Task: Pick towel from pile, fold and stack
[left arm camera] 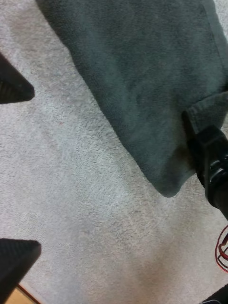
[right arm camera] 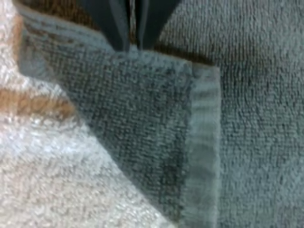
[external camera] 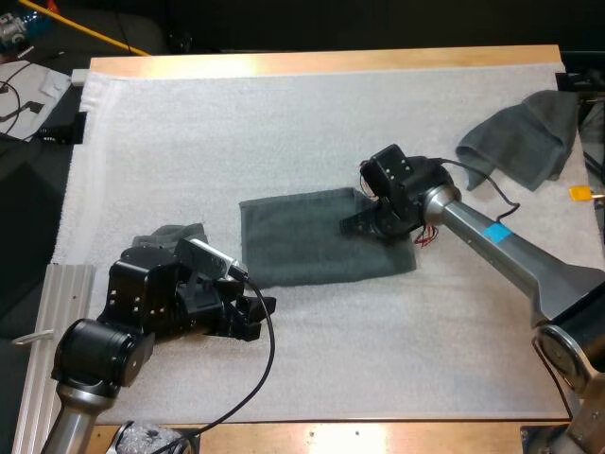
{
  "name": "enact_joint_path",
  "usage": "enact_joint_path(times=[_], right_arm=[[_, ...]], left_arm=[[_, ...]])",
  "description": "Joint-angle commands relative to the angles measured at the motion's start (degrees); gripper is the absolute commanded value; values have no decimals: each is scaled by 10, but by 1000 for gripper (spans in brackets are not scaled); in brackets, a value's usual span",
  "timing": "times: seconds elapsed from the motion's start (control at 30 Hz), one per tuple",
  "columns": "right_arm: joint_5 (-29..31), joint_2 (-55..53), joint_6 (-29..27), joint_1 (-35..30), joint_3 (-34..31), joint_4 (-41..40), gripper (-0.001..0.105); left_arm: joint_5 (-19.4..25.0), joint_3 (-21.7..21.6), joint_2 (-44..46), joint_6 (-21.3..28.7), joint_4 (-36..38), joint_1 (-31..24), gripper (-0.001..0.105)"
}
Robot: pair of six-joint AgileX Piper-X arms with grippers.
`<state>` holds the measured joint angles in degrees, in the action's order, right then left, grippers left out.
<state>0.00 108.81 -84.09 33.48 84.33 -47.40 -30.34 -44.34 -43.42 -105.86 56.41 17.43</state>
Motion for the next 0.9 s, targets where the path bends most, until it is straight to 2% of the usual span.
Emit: enact_joint_path(times=[0.0, 0.2, 0.43, 0.53, 0.57, 0.7, 0.87], right_arm=[[0, 9, -4, -3, 1, 6, 0], [17, 32, 33, -17, 1, 47, 0], [82, 33, 141, -40, 5, 155, 0], [107, 27, 148, -41, 11, 175, 0], [133, 13, 146, -39, 19, 177, 0], [97, 19, 136, -44, 13, 183, 0], [67, -10, 94, -42, 14, 169, 0]], left_arm=[[-3, -2, 1, -6, 0, 3, 58], [-4, -3, 2, -5, 0, 2, 58], [-8, -2, 3, -5, 3, 1, 58], [-7, -3, 3, -4, 6, 2, 58], [-8, -2, 3, -5, 5, 2, 58], [-7, -2, 2, -3, 5, 1, 58], [-9, -3, 3, -3, 5, 1, 58]])
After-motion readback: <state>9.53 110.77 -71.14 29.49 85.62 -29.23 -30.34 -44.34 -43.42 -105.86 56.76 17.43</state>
